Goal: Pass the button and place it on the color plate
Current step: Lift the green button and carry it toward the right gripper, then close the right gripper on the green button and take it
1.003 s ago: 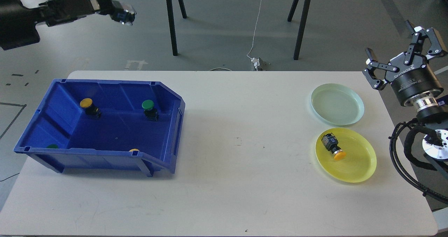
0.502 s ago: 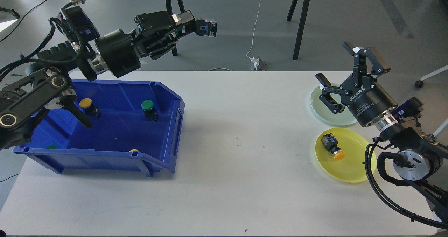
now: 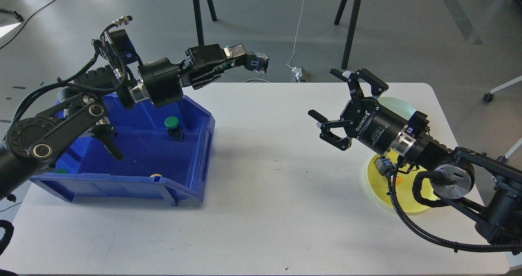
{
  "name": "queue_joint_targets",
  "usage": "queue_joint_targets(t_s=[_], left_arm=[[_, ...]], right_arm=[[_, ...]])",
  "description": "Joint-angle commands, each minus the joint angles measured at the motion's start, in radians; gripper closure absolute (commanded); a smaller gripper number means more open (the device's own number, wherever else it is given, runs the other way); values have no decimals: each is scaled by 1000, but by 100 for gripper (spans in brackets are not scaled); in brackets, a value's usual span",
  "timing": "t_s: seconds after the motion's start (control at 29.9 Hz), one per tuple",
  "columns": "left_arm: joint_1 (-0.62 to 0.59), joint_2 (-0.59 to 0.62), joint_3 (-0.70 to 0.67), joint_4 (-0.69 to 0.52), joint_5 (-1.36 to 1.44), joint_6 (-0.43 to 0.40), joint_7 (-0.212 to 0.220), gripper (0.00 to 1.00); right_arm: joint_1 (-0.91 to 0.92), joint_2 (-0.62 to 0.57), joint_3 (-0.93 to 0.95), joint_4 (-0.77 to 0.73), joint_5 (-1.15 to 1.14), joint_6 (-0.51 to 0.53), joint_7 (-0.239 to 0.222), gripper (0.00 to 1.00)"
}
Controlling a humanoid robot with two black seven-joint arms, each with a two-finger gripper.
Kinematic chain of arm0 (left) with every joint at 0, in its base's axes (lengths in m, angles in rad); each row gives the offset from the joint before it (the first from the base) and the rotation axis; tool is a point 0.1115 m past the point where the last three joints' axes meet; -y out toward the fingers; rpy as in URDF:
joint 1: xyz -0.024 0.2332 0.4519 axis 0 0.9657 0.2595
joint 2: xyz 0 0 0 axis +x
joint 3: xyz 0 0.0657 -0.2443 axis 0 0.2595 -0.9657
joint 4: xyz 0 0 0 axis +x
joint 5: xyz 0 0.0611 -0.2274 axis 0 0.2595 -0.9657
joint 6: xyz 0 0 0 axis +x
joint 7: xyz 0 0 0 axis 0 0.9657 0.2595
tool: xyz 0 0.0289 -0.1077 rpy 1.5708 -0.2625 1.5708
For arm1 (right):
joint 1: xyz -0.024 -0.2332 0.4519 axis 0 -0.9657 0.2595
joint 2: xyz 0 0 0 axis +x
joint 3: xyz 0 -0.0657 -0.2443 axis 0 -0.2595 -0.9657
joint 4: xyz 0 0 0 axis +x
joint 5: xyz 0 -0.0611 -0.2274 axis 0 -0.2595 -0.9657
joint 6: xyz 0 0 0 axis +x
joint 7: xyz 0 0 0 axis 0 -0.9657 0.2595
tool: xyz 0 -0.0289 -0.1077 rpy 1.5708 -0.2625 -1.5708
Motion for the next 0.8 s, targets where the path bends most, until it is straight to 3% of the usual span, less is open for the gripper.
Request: queue_joint_targets(t_s=[0.0, 0.53, 0.77], left_arm=[[-1, -2, 1, 0, 11, 0, 0, 86], [-7, -6, 1, -8, 76, 0, 0, 85], [-8, -5, 8, -10, 86, 0, 0, 85]], right_arm=[[71, 3, -50, -34, 4, 40, -2, 1], [215, 155, -140, -141, 61, 54, -2, 1], [226, 169, -154, -160, 64, 57, -2, 1]])
